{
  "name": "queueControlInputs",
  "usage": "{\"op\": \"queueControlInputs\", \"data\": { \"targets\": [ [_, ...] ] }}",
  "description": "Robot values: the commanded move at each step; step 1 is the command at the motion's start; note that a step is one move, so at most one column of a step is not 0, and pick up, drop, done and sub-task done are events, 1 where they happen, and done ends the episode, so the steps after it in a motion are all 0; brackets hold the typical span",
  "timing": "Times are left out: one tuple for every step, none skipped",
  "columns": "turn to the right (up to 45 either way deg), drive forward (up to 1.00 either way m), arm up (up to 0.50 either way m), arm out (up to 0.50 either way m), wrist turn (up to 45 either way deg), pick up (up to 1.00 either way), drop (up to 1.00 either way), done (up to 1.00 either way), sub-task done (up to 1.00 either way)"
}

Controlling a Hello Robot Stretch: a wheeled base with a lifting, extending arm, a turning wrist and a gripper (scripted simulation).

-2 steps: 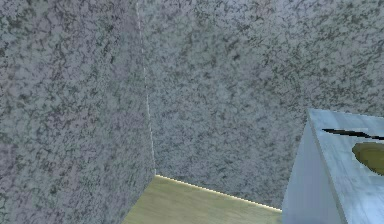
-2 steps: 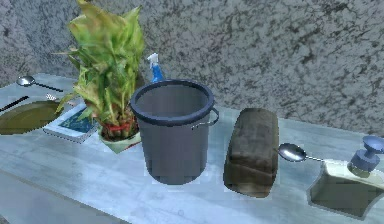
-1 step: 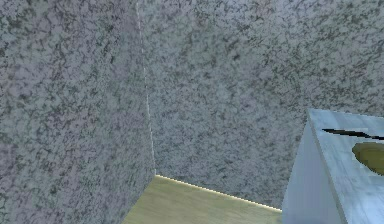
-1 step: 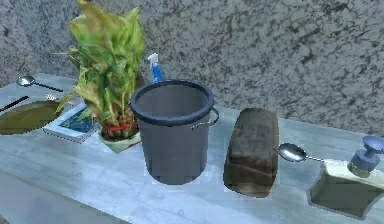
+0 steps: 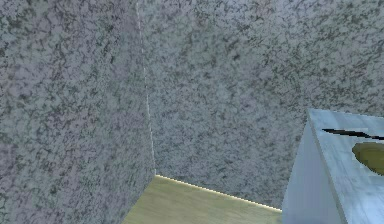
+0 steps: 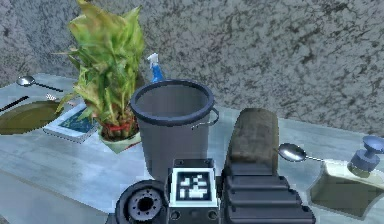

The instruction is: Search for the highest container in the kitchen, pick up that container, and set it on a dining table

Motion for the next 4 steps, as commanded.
{"op": "queueControlInputs", "data": {
  "targets": [
    [0.0,0.0,0.0,0.5,0.0,0.0,0.0,0.0,0.0],
    [0.0,0.0,0.0,0.0,45.0,0.0,0.0,0.0,0.0],
    [0.0,0.0,0.0,0.0,45.0,0.0,0.0,0.0,0.0],
    [0.0,0.0,0.0,0.0,45.0,0.0,0.0,0.0,0.0]
  ]
}}
